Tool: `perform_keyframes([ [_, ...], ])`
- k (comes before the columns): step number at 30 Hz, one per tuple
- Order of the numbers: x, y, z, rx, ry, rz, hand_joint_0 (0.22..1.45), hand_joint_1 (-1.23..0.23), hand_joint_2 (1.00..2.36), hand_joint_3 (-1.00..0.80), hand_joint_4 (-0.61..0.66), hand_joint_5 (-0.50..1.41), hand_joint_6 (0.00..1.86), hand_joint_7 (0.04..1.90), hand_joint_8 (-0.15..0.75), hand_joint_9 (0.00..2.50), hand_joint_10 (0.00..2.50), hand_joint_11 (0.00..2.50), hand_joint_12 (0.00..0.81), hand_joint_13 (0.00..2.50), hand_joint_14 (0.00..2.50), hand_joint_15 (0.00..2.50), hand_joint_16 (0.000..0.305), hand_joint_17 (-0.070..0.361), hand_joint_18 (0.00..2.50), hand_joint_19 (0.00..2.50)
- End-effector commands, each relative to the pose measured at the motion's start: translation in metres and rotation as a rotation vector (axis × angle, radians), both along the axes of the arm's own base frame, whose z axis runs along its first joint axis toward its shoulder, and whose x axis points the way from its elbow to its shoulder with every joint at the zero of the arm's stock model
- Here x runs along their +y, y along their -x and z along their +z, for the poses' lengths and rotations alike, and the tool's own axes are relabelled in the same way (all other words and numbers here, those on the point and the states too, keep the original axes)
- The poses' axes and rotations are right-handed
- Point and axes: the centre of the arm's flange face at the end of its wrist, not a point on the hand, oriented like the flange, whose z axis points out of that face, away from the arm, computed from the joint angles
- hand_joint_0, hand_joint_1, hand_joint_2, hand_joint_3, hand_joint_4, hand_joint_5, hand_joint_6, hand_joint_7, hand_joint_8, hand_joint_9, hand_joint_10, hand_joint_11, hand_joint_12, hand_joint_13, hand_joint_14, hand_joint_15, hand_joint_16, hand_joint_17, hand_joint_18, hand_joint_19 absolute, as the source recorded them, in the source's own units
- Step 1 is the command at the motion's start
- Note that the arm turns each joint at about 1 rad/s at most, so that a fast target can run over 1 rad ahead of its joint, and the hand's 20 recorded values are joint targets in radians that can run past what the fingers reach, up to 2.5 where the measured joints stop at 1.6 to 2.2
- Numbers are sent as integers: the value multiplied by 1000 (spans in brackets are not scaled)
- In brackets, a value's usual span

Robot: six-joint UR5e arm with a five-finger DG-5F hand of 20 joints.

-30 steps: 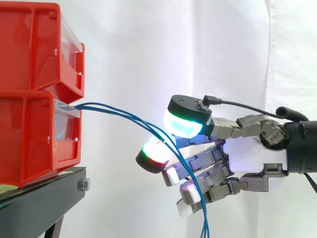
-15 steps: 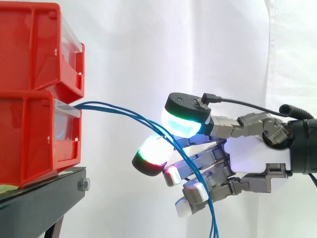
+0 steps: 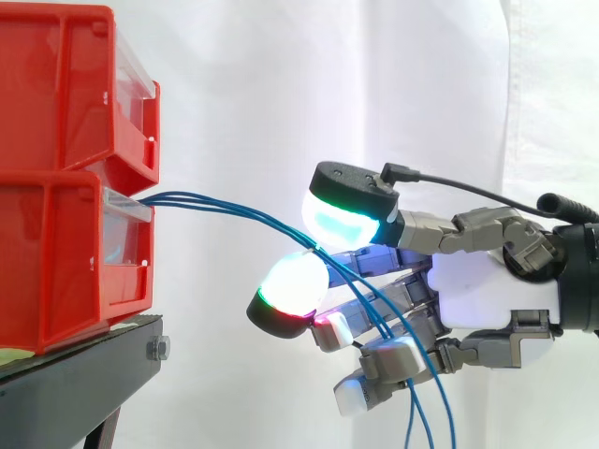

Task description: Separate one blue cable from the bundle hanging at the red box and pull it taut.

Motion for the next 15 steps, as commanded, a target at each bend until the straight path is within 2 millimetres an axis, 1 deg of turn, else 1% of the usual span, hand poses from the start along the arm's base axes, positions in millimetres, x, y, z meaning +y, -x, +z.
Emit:
perform_keyframes([
  [1, 6, 2, -5, 2, -27, 1, 516, -650, 1000, -500, 142, -263, 890, 766, 281, 910, 9, 1330, 330, 1373, 17, 1202, 60, 134, 744, 557],
  [3, 9, 5, -9, 3, -42, 2, 525, -716, 1000, -500, 139, -260, 890, 778, 270, 928, 8, 1336, 323, 1396, 17, 1213, 58, 131, 758, 561],
  [6, 13, 8, -14, 1, -67, 7, 581, -749, 1000, -500, 115, -255, 897, 796, 258, 948, 9, 1357, 304, 1401, 18, 1250, 55, 124, 753, 560],
  [7, 15, 9, -18, 5, -74, 10, 604, -750, 1000, -500, 112, -254, 901, 802, 251, 949, 10, 1366, 296, 1405, 19, 1252, 54, 123, 752, 562],
  [10, 16, 9, -18, 1, -81, 7, 658, -703, 1000, -500, 99, -251, 911, 802, 248, 967, 10, 1372, 298, 1414, 19, 1253, 54, 121, 757, 568],
  [15, 19, 9, -17, -2, -80, 9, 672, -670, 1007, -430, 65, -251, 919, 848, 245, 981, 9, 1395, 294, 1413, 18, 1277, 54, 121, 758, 577],
])
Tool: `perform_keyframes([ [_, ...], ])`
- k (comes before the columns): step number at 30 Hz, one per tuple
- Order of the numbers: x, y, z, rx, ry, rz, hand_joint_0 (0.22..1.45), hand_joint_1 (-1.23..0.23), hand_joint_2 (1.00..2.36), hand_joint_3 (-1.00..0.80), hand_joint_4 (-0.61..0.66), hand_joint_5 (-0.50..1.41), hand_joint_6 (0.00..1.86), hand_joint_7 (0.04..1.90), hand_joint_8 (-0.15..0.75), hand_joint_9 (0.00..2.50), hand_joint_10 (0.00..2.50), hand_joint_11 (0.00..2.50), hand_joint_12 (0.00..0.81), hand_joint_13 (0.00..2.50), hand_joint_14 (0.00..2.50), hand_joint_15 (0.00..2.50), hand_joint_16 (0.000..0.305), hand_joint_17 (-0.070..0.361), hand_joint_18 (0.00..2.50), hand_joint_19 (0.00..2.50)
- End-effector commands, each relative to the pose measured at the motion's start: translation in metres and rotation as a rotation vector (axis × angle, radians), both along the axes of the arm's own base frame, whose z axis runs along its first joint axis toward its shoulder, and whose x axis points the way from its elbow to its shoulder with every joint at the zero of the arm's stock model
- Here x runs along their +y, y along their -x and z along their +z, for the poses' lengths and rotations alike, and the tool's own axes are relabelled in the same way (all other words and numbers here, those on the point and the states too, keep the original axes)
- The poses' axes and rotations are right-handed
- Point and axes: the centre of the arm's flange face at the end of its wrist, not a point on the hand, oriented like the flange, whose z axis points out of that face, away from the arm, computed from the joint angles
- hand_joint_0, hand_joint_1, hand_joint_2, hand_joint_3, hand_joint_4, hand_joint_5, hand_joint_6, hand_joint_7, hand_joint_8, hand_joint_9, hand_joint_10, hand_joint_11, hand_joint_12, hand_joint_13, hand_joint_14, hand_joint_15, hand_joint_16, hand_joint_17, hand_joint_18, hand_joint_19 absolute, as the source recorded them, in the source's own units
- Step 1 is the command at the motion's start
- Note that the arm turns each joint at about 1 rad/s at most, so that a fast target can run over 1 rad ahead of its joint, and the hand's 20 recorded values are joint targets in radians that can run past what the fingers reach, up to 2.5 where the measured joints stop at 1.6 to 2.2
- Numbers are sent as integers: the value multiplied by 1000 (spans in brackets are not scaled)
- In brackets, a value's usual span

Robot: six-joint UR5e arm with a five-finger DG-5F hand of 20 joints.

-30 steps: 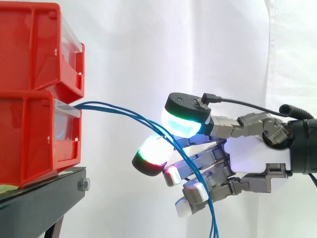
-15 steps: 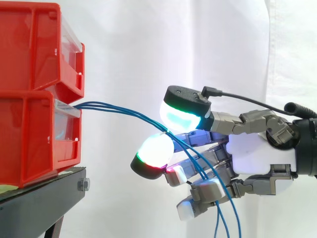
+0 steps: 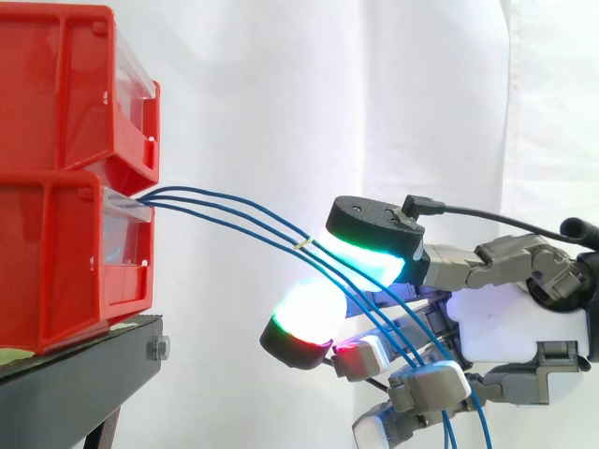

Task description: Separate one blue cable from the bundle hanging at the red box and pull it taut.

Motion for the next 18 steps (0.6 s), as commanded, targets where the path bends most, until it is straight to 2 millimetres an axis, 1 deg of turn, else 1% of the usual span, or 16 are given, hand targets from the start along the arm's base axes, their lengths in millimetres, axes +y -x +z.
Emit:
perform_keyframes([
  [1, 1, 0, 0, -2, 0, 1, 675, -672, 1009, -412, 58, -252, 921, 847, 245, 981, 8, 1393, 299, 1403, 18, 1256, 54, 121, 757, 577],
  [4, 2, 0, 0, 1, 2, 1, 685, -688, 1008, -416, 68, -253, 924, 825, 240, 973, 11, 1395, 297, 1376, 20, 1248, 54, 121, 755, 577],
  [9, 2, 0, 0, 2, 4, 1, 695, -715, 1000, -500, 81, -251, 918, 807, 241, 971, 8, 1387, 296, 1362, 20, 1234, 53, 120, 745, 579],
  [15, 0, -4, 9, -15, -4, -2, 697, -717, 1000, -500, 73, -250, 916, 800, 237, 978, 10, 1390, 296, 1361, 21, 1230, 53, 118, 746, 582],
  [18, -1, -5, 13, -7, -2, -4, 712, -724, 1000, -500, 45, -250, 917, 816, 243, 980, 8, 1389, 296, 1360, 21, 1237, 53, 118, 748, 571],
])
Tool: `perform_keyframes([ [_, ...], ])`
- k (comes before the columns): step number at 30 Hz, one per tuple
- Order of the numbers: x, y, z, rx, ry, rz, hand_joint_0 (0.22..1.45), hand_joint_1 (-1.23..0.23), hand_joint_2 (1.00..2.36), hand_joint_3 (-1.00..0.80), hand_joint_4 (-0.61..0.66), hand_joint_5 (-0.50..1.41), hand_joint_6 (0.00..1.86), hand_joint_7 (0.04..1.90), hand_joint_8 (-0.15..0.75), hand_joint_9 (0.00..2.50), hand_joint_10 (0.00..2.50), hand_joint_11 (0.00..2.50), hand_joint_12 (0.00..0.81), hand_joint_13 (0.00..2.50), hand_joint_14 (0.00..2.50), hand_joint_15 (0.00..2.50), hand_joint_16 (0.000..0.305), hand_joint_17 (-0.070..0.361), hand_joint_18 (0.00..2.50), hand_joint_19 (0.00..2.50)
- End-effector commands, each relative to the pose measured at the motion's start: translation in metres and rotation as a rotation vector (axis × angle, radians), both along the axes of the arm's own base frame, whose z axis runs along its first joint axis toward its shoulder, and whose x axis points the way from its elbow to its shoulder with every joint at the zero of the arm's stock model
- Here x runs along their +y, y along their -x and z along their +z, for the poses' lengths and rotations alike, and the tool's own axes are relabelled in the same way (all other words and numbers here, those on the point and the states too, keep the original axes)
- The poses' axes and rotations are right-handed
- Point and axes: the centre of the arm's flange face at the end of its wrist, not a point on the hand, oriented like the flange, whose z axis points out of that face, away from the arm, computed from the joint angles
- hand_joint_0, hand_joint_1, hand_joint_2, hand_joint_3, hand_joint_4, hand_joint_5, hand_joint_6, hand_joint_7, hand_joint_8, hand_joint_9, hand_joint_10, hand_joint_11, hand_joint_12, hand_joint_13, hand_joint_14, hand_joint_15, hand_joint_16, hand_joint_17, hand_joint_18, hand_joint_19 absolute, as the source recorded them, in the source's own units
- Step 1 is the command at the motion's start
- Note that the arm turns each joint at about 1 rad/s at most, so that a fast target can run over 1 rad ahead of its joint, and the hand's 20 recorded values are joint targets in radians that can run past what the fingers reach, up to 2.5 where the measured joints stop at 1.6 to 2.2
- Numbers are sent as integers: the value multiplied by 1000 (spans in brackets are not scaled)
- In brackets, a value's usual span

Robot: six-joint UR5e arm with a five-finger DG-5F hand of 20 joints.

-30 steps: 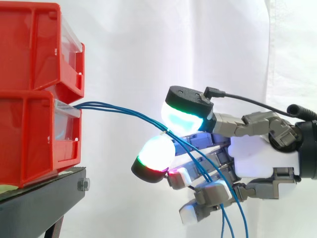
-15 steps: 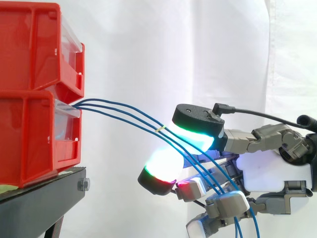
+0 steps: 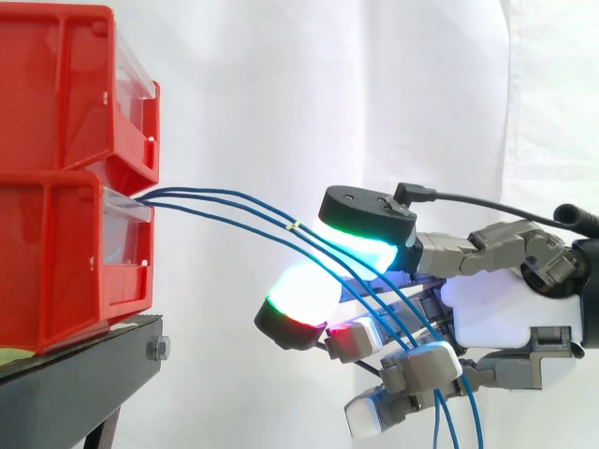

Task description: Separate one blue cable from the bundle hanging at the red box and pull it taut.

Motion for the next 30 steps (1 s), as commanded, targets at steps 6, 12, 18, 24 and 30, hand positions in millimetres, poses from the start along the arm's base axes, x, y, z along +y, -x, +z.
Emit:
perform_keyframes([
  [6, 0, -2, 15, 49, 3, 1, 732, -773, 1013, -375, 38, -254, 922, 862, 233, 972, 8, 1416, 300, 1358, 20, 1228, 52, 118, 743, 574],
  [12, 1, 0, 16, 79, 9, 3, 731, -786, 1018, -312, 0, -256, 924, 909, 231, 975, 6, 1429, 295, 1353, 20, 1241, 52, 117, 740, 587],
  [18, 3, -1, 17, 77, 10, 4, 678, -716, 1023, -229, 32, -262, 947, 912, 225, 1032, 0, 1552, 292, 1371, 19, 1270, 52, 118, 729, 609],
  [24, 6, -2, 17, 69, 13, 9, 550, -561, 1000, -500, 104, -258, 914, 857, 244, 1038, 0, 1567, 303, 1406, 15, 1308, 58, 130, 726, 634],
  [30, 6, -5, 19, 32, 9, -7, 535, -573, 1000, -500, 105, -258, 910, 846, 250, 1042, 0, 1562, 300, 1430, 12, 1316, 59, 132, 739, 636],
])
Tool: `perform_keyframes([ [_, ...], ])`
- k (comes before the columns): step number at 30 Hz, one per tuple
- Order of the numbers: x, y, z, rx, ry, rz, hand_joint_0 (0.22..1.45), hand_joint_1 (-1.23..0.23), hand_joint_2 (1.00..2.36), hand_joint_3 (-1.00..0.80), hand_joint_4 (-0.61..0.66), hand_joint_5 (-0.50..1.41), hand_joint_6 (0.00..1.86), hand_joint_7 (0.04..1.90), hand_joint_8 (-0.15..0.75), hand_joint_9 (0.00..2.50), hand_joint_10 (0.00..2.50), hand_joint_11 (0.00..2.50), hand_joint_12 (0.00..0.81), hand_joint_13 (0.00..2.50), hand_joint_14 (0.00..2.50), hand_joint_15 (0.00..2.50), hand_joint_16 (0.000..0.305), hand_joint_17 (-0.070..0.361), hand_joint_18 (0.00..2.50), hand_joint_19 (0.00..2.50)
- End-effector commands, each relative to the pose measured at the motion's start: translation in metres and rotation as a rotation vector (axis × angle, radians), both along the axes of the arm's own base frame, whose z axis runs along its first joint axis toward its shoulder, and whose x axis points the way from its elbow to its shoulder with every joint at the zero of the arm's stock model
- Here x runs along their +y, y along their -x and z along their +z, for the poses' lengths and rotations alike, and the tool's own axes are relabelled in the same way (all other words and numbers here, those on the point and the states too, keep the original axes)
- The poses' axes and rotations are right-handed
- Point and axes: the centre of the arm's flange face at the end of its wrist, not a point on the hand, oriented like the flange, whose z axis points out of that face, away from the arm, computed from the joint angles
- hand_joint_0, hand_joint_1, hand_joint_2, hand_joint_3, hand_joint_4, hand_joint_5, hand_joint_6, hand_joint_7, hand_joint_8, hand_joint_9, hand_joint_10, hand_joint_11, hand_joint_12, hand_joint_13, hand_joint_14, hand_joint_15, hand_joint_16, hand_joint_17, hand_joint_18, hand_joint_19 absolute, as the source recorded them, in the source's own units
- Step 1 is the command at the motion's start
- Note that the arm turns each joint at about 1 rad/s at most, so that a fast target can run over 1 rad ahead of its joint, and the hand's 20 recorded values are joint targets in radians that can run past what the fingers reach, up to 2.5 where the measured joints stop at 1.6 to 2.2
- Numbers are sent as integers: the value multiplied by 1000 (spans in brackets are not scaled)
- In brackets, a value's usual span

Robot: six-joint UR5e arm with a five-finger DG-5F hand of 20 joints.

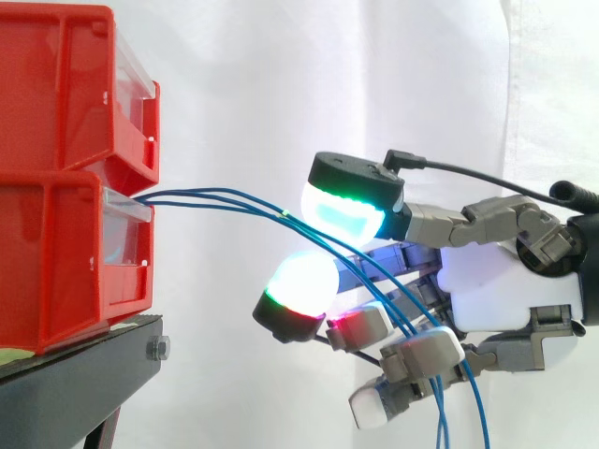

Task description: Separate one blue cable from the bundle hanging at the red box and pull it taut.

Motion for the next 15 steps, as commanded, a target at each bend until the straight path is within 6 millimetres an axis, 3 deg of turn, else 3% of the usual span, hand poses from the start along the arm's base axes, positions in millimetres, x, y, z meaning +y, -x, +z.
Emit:
perform_keyframes([
  [1, 0, -1, 0, -16, -1, -10, 539, -581, 1000, -500, 102, -257, 910, 848, 249, 1044, 0, 1563, 293, 1433, 12, 1317, 58, 131, 743, 638],
  [7, -1, 0, -5, -26, -2, -13, 630, -661, 1001, -488, 69, -252, 920, 861, 229, 1071, 0, 1575, 270, 1448, 11, 1354, 54, 122, 748, 629],
  [15, -1, 0, -4, -29, -5, -13, 708, -749, 1018, -306, -17, -254, 937, 913, 214, 1066, 47, 1580, 273, 1424, 16, 1338, 52, 117, 762, 609],
])
